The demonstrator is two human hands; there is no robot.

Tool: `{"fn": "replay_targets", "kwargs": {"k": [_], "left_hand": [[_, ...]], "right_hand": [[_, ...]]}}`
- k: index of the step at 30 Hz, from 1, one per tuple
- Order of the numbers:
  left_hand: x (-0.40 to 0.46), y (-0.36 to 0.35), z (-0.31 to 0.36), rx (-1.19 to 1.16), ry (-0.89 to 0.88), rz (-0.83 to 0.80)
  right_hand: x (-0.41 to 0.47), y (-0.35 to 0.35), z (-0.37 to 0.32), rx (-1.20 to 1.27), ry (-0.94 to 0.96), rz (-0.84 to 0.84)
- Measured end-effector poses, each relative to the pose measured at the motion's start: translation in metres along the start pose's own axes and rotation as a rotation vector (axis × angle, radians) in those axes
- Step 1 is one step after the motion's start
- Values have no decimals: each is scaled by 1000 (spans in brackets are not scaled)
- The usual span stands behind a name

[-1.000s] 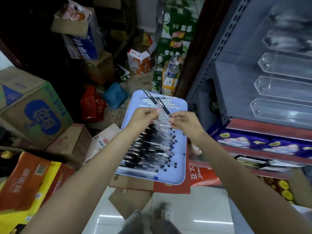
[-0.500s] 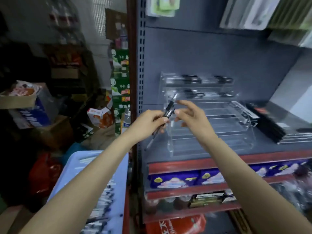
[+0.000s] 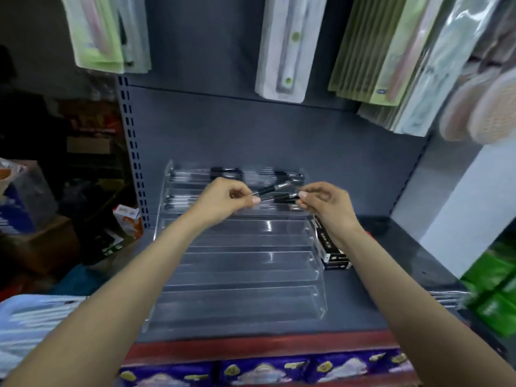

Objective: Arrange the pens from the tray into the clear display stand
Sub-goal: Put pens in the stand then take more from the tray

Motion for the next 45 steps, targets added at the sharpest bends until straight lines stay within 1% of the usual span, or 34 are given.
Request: {"fn": "replay_targets", "kwargs": {"k": [4, 6, 8, 9, 11, 16, 20, 23, 25, 28, 31, 33, 36, 40, 43, 45], "left_hand": [[21, -6, -3, 43, 52, 44], [29, -7, -4, 66, 66, 82], [38, -10, -6, 142, 84, 140], [42, -12, -6, 199, 93, 169], [49, -13, -7, 301, 110, 194], [58, -20, -9, 431, 121, 120], [60, -23, -8, 417, 120, 126], [60, -23, -9, 347, 90, 126], [57, -23, -6, 292, 53, 131], [52, -23, 1, 234, 17, 146], [49, -17, 0, 221, 28, 180], [49, -14, -8, 259, 58, 176], [47, -15, -17, 358, 105, 124], [46, -20, -14, 430, 105, 99], [46, -26, -7, 474, 81, 90], [46, -27, -7, 463, 88, 73]], "right_hand": [[21, 14, 9, -121, -1, -45], [30, 18, 15, -238, 21, -50], [38, 28, 22, -373, 39, -20], [42, 35, 26, -404, 30, 5], [45, 45, 35, -393, -10, 35], [46, 51, 51, -373, -85, -1], [47, 52, 49, -362, -60, 4], [50, 48, 38, -414, 36, -5], [51, 39, 28, -519, 128, -85], [50, 17, 23, -754, 239, -304], [42, -6, 25, -946, 275, -510], [41, -14, 27, -1050, 280, -592], [44, -17, 26, -1165, 267, -633], [48, -10, 27, -1273, 255, -611], [48, -7, 29, -1283, 252, -588], [47, -9, 29, -1252, 251, -563]]}}
Point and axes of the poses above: each hand's wrist, its own x-axis towards the middle knuckle, its own y-axis out of the back of the hand, z = x × y, the point moved 9 cm from there along x, towards the middle knuckle, and after that the axes turned 10 degrees about y, right-handed, at the moved point
